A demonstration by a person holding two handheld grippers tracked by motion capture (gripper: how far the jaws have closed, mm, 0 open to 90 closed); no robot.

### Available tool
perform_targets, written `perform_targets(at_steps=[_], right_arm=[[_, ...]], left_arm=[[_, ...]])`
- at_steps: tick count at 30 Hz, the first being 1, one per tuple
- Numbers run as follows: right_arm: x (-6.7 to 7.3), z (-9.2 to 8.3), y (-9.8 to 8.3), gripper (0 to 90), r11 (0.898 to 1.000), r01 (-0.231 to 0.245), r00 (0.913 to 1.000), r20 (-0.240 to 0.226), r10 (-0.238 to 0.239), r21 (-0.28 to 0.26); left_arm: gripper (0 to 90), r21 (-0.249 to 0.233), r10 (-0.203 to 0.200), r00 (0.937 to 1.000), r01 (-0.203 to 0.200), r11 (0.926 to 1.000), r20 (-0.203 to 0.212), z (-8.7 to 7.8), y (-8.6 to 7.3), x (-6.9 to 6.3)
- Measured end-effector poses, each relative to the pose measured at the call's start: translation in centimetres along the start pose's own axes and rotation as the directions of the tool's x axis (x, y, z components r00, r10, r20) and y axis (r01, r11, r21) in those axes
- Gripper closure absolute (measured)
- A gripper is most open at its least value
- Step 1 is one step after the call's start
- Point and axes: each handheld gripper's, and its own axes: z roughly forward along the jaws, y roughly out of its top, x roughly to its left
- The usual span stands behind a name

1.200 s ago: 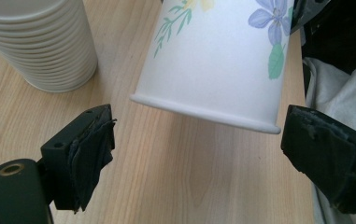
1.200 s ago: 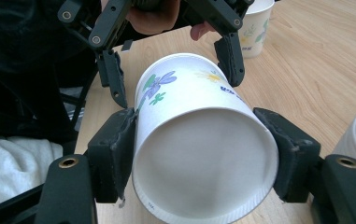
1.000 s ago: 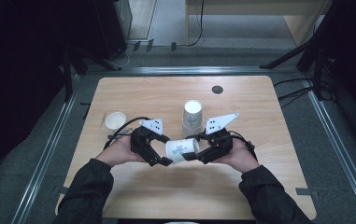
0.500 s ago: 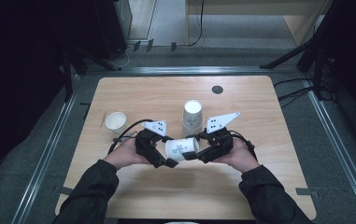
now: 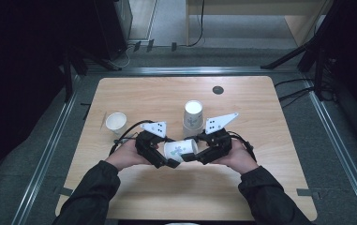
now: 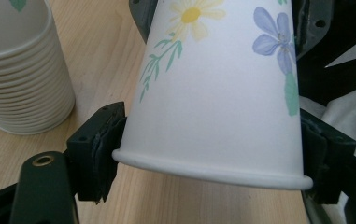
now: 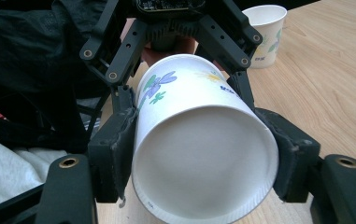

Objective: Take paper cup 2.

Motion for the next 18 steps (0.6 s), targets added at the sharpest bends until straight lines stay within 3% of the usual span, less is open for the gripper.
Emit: perform_targets(at_steps=[14,16,18], right_arm=[[0.1,0.1,0.0,30.8,1.000,0.011,0.9999,0.008,-0.011,-0.003],[0.0,0.1,0.0,26.7,1.000,0.007,0.9999,0.013,-0.007,-0.002],[0.0,0.0,0.0,26.1,1.000,0.011,0.9998,0.017,-0.011,-0.002]], left_arm=[[23.1,-0.010,-0.005,1.0000,0.005,0.9999,0.007,-0.7,-0.1,0.2],[23.1,-0.015,-0.006,1.0000,0.006,0.9999,0.001,-1.0,0.0,0.2],[23.1,-0.007,0.003,0.9996,-0.003,1.0000,-0.029,-1.4,0.1,0.2]])
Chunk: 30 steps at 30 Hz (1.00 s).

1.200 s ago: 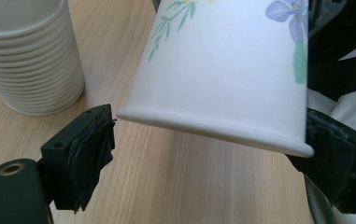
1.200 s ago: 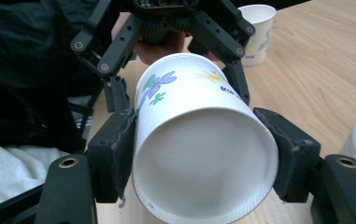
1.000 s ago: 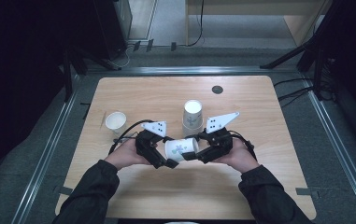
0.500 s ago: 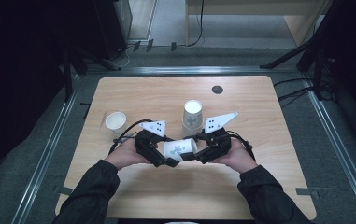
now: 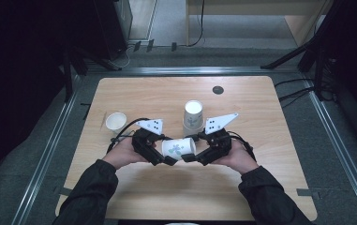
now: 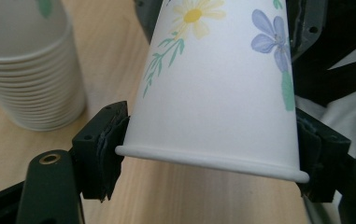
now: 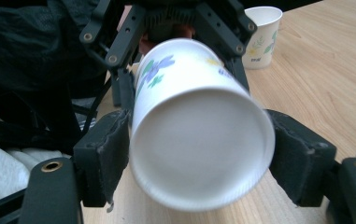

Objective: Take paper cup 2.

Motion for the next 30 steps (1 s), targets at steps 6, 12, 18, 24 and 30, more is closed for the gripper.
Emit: perform_targets(at_steps=[6,12,18,24,30], right_arm=[[-0.1,-0.4,-0.1,25.9,1.000,0.004,1.0000,0.009,-0.004,0.003],[0.0,-0.2,-0.4,25.8,0.999,0.022,0.9991,0.035,-0.024,0.043],[0.2,0.0,-0.6,26.0,0.998,0.030,0.9980,0.054,-0.033,0.061],[0.2,-0.2,-0.9,25.9,0.997,0.026,0.9971,0.070,-0.031,0.073],[0.2,-0.4,-1.2,25.3,0.996,0.023,0.9958,0.087,-0.031,0.084]], left_arm=[[23.1,-0.022,0.012,0.9993,-0.013,0.9997,-0.037,-2.0,0.8,-0.3],[23.1,0.040,0.013,0.9977,-0.010,0.9992,-0.067,-2.9,1.3,-0.5],[23.1,0.084,0.033,0.9963,-0.027,0.9962,-0.079,-3.3,2.1,-0.8],[23.1,0.142,0.039,0.9953,-0.026,0.9896,-0.089,-3.3,2.3,-0.4],[23.1,0.209,0.042,0.9959,-0.025,0.9777,-0.080,-2.8,2.7,-0.1]])
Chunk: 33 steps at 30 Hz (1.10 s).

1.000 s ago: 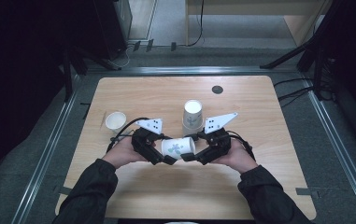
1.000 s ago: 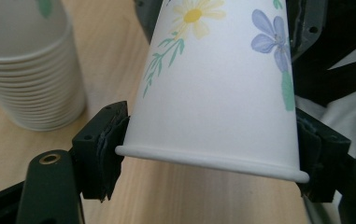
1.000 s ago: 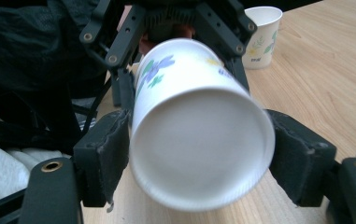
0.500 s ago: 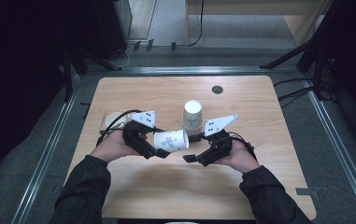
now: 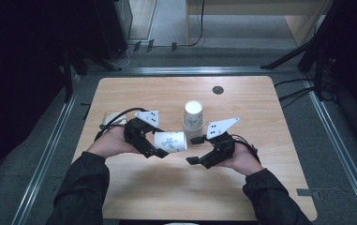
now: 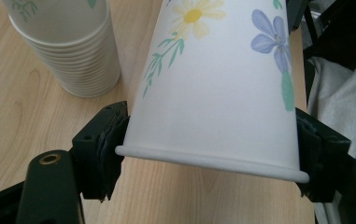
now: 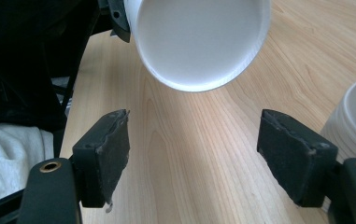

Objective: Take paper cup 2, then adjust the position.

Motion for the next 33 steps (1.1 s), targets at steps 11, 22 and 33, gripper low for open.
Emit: perform_targets(at_steps=[11,22,33], right_arm=[[0.0,0.5,-0.4,22.6,0.999,-0.003,0.9999,0.010,0.003,0.032],[-0.1,1.4,-0.6,22.5,0.998,-0.010,0.9999,-0.003,0.010,0.055],[-0.4,2.8,-0.9,22.6,0.997,-0.012,0.9999,-0.008,0.013,0.080]], left_arm=[[23.1,0.107,0.021,0.9997,-0.022,0.9940,0.008,1.1,0.9,-0.1],[23.1,0.225,0.025,0.9997,-0.023,0.9741,-0.008,3.0,1.3,-0.1],[23.1,0.319,0.032,0.9995,-0.031,0.9473,0.003,4.9,1.4,-0.2]])
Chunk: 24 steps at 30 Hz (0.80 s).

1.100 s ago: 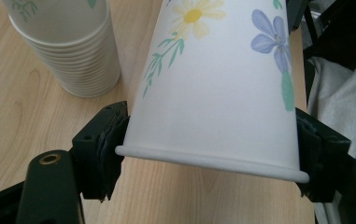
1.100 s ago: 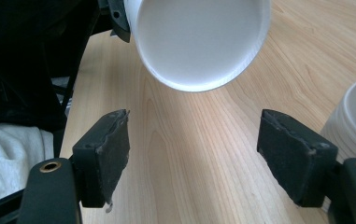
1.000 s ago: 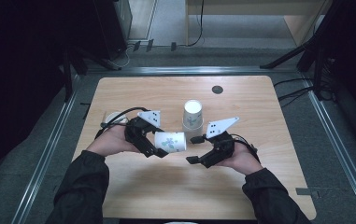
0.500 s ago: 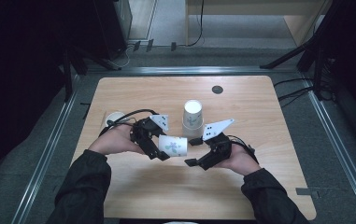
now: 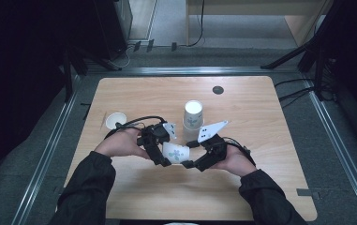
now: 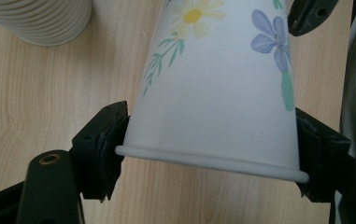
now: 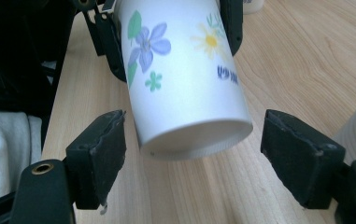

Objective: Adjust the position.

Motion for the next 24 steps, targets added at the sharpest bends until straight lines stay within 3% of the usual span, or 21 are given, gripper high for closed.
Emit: perform_targets(at_steps=[9,14,24], right_arm=[[0.3,0.5,0.1,23.7,1.000,0.010,0.9999,-0.011,-0.010,0.004],[0.5,1.0,0.1,25.5,1.000,0.022,0.9994,-0.027,-0.022,0.015],[0.8,1.8,0.2,31.8,0.998,0.052,0.9980,-0.037,-0.051,0.033]], left_arm=[[23.1,0.047,-0.001,0.9997,0.000,0.9989,0.023,0.7,0.7,-0.2],[23.1,0.057,0.022,0.9995,-0.024,0.9981,0.021,0.8,1.0,-0.5],[23.1,0.056,0.032,0.9993,-0.033,0.9979,0.019,1.2,1.1,-0.7]])
